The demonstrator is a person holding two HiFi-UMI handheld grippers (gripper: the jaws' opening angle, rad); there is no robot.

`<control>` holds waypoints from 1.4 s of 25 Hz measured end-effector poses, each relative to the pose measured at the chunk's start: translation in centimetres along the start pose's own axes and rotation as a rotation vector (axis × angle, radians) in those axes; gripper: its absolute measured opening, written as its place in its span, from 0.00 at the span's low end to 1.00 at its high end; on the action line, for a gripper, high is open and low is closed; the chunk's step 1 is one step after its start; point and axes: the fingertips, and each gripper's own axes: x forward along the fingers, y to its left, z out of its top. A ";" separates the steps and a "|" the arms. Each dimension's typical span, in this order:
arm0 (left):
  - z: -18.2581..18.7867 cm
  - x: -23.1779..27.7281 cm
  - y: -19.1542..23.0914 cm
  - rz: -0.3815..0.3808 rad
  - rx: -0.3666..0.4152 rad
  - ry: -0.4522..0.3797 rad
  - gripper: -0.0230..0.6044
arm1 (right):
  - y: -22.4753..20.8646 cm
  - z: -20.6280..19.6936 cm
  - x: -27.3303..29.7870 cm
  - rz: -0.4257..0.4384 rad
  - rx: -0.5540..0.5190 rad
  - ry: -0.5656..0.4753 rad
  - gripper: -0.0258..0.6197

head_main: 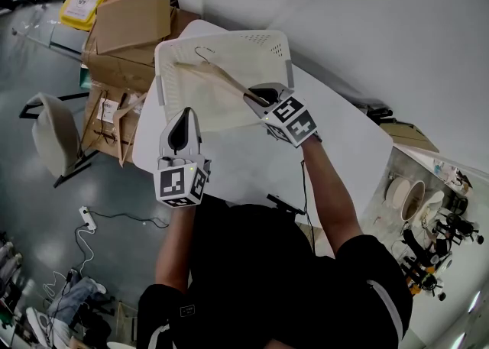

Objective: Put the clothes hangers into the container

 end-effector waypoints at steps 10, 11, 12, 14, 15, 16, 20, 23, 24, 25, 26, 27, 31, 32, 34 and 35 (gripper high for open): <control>-0.1 -0.1 -0.1 -0.001 -0.004 -0.002 0.04 | -0.3 0.2 0.0 -0.005 -0.029 0.016 0.13; -0.1 -0.2 -0.1 -0.001 -0.004 -0.001 0.04 | -0.3 0.1 0.0 -0.004 -0.030 0.021 0.13; -0.1 -0.2 -0.1 -0.001 -0.005 -0.001 0.04 | -0.4 0.0 0.1 -0.005 -0.030 0.025 0.13; -0.1 -0.1 -0.1 -0.002 -0.006 -0.002 0.04 | -0.5 -0.3 0.2 -0.006 -0.026 0.029 0.13; 0.0 -0.1 -0.1 -0.003 -0.006 -0.002 0.04 | -0.6 -0.4 0.2 -0.006 -0.024 0.029 0.13; 0.0 -0.1 -0.1 -0.003 -0.006 -0.003 0.04 | -0.7 -0.4 0.2 -0.007 -0.021 0.028 0.13; 0.1 -0.1 -0.2 -0.004 -0.007 -0.006 0.04 | -0.9 -0.4 0.2 -0.005 -0.009 0.022 0.13; 0.1 0.0 -0.2 -0.005 -0.007 -0.003 0.04 | -1.1 -0.4 0.2 -0.002 0.000 0.019 0.13; 0.0 0.0 -0.2 -0.005 -0.008 -0.003 0.04 | -1.2 -0.4 0.2 -0.002 0.002 0.018 0.13; 0.0 0.0 -0.2 -0.005 -0.010 -0.004 0.04 | -1.3 -0.4 0.2 -0.002 0.004 0.017 0.13; 0.0 0.0 -0.3 -0.005 -0.011 -0.005 0.04 | -1.4 -0.4 0.2 -0.002 0.006 0.016 0.13; 0.0 0.1 -0.3 -0.006 -0.011 -0.007 0.04 | -1.4 -0.4 0.2 -0.003 0.007 0.016 0.13; 0.1 0.1 -0.4 -0.009 -0.010 -0.012 0.04 | -1.7 -0.4 0.2 -0.005 0.014 0.012 0.13; 0.1 0.1 -0.4 -0.009 -0.009 -0.011 0.04 | -1.7 -0.4 0.2 -0.005 0.015 0.011 0.13; 0.1 0.1 -0.4 -0.008 -0.008 -0.009 0.04 | -1.8 -0.5 0.1 -0.006 0.017 0.011 0.13; 0.1 0.1 -0.4 -0.008 -0.008 -0.009 0.04 | -1.9 -0.5 0.1 -0.006 0.018 0.011 0.13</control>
